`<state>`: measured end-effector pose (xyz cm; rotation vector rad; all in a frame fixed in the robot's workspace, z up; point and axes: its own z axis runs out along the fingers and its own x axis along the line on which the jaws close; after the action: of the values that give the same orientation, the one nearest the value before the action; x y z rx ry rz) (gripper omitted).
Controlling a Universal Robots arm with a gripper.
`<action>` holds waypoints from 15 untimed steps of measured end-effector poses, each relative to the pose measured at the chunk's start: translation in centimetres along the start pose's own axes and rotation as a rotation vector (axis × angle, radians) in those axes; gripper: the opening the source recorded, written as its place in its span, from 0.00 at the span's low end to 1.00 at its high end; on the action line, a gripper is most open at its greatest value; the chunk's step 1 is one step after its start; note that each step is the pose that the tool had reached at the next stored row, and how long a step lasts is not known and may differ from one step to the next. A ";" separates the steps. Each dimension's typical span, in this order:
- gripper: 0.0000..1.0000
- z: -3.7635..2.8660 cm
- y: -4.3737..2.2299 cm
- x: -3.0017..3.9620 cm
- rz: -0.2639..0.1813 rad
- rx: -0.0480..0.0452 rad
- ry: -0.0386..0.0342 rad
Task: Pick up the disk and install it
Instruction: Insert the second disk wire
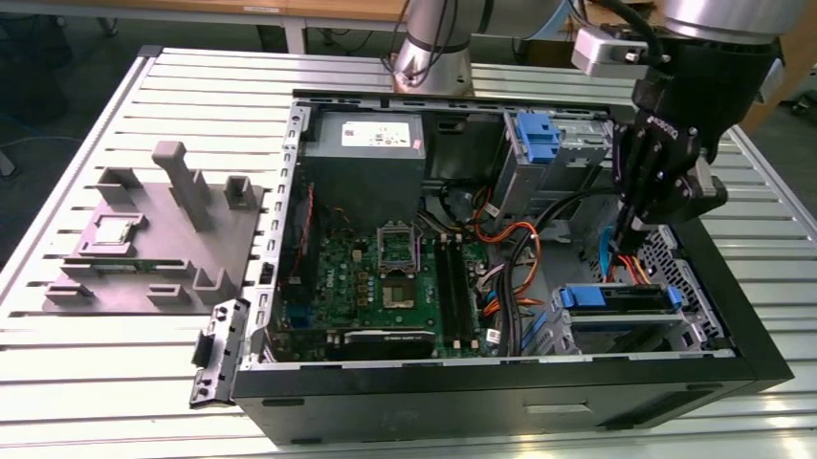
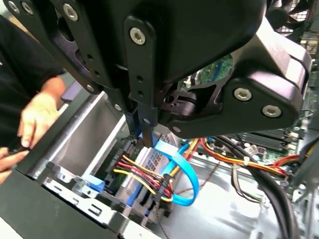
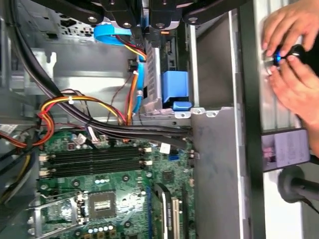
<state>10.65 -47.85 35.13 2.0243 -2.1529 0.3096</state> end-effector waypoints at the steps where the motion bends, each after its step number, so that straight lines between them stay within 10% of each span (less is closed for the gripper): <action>1: 0.16 0.04 0.00 0.09 0.001 0.0008 -0.0128; 3: 0.16 0.11 0.00 0.31 0.002 0.0022 -0.0327; 15: 0.16 0.72 0.38 2.48 -0.002 0.0171 -0.0345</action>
<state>10.13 -50.41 35.07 2.0558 -2.1754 0.2959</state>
